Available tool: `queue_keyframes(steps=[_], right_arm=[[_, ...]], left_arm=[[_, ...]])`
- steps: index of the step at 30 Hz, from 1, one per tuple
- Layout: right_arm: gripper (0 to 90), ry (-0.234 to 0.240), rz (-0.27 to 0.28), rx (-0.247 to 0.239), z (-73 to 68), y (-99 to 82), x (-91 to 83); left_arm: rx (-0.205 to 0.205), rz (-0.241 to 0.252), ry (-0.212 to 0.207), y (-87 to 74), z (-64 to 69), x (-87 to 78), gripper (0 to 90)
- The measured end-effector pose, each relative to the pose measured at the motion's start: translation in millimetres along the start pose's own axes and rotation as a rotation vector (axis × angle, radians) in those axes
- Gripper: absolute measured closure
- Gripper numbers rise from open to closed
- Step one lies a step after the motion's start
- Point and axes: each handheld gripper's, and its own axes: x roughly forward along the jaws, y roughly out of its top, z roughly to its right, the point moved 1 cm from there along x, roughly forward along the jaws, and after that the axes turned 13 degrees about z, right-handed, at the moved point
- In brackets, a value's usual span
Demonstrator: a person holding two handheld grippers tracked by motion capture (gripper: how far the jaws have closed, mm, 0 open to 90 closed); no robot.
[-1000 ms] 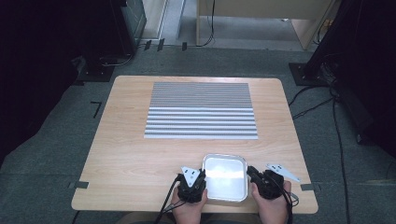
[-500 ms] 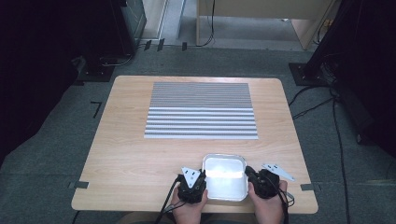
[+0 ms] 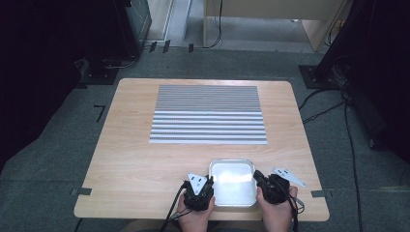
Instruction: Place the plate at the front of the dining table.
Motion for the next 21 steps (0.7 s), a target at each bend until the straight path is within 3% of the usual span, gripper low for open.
queue_keyframes(steps=[10,21], right_arm=[[90.0,0.003,0.044,-0.010,0.5,6.2,-6.5],[90.0,-0.018,0.068,-0.031,2.9,8.6,-10.7]], left_arm=[[0.006,0.026,-0.002,-1.6,1.3,-5.6,69.5],[0.038,0.027,-0.015,-6.5,12.8,-6.8,68.1]])
